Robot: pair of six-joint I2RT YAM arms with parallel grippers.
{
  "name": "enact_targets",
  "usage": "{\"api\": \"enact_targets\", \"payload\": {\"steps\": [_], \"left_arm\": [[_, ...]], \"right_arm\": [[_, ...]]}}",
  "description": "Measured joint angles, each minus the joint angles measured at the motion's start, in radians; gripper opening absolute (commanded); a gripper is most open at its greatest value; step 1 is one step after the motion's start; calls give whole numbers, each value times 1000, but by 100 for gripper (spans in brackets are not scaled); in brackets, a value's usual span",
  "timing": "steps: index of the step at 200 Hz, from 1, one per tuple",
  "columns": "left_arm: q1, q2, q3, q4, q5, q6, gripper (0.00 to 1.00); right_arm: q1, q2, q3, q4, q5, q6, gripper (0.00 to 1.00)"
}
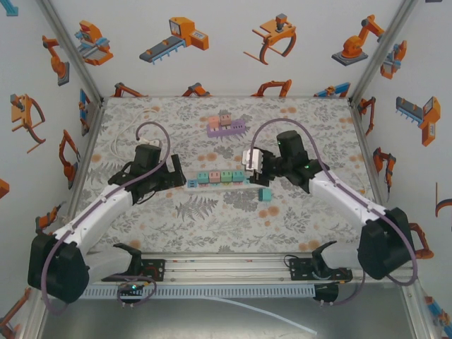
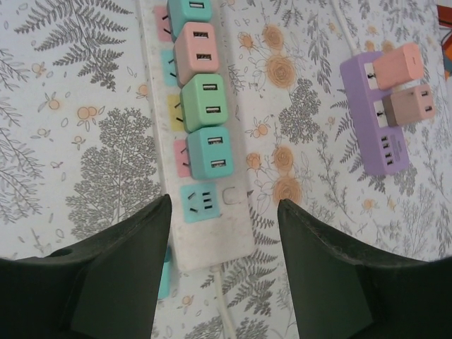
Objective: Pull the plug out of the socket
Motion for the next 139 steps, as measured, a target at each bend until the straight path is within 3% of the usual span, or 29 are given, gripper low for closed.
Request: {"api": "enact_targets", "payload": {"steps": [77,139], "left_arm": [[24,238,27,92,65,19,70],[24,338,53,145,125,20,61]], "right_arm": [[53,260,106,-26,-5,-75,52],[60,361,150,-24,1,-87,42]]}}
